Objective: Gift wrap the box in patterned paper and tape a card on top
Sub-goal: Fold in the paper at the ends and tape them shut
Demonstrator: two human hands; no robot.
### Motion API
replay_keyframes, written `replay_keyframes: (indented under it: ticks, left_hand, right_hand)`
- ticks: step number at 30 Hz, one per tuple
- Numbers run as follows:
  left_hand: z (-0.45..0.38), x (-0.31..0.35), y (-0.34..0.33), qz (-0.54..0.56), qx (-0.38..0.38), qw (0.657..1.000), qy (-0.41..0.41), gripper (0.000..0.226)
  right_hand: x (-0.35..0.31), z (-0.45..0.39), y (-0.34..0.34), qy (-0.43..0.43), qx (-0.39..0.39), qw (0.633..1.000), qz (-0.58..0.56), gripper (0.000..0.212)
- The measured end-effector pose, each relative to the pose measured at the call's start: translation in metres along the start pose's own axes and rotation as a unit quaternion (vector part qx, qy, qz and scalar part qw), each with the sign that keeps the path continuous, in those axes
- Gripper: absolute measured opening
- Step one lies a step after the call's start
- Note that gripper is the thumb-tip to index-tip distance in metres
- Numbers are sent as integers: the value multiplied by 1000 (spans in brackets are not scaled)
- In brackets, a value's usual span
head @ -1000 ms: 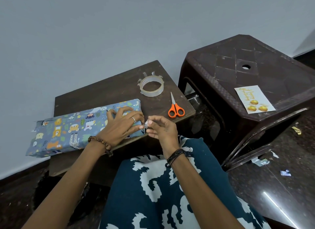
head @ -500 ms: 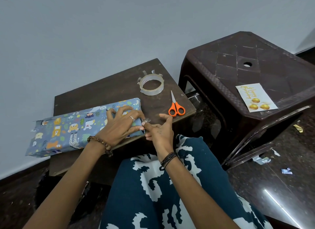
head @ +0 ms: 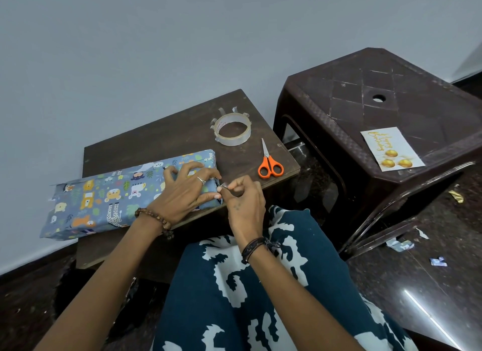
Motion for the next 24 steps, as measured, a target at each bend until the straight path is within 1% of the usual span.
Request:
replay_keyframes:
  ticks: [1, 3, 6, 8, 10, 12, 14, 17, 19, 21, 22, 24]
  left_hand:
    - [0, -1, 0, 3, -2, 1000, 3, 58]
    - [0, -2, -2, 10, -8, 1000, 10, 68]
    - [0, -1, -1, 8, -6, 1000, 8, 64]
    - [0, -1, 0, 10, -23, 1000, 15, 75]
    - [-1, -3, -3, 7, -57, 998, 21, 87]
    - [-2, -6, -7, 2, -84, 996, 22, 79]
    - [-3, -8, -8, 1, -94, 995, 19, 73]
    - [-3, -5, -7, 1, -98, 995, 3, 76]
    - [-4, -1, -4, 5, -113, 994, -2, 74]
    - [-4, -1, -5, -14, -124, 992, -2, 76]
    - [-4, -1, -5, -26, -123, 992, -6, 78]
    - [-4, -3, -7, -75, -117, 990, -22, 75]
  right_hand:
    - [0, 1, 0, 4, -5, 1000, 8, 13]
    - [0, 2, -1, 3, -17, 1000, 25, 13]
    - [-1, 4, -3, 8, -28, 998, 55, 21]
    - [-2, 7, -5, 25, -36, 997, 68, 23]
    - [-1, 8, -8, 38, -54, 995, 74, 26]
    - [0, 7, -9, 41, -77, 993, 85, 28]
    - [2, 5, -10, 37, -104, 991, 76, 29]
    - [7, 6, -14, 4, -145, 989, -2, 28]
    - [7, 11, -17, 16, -148, 989, -17, 26]
    - [5, 15, -17, 66, -128, 988, 59, 28]
    - [2, 18, -17, 99, -118, 981, 117, 32]
    - [-1, 25, -21, 158, -108, 959, 210, 40]
Point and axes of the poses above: each hand's wrist, its own z-axis away from the middle knuckle, its own y-axis out of the back of the hand, x = y × z, the point moved 6 cm from there along -z, towards the middle knuckle, and after that the axes turned 3 degrees about -y, right-handed, at the moved point
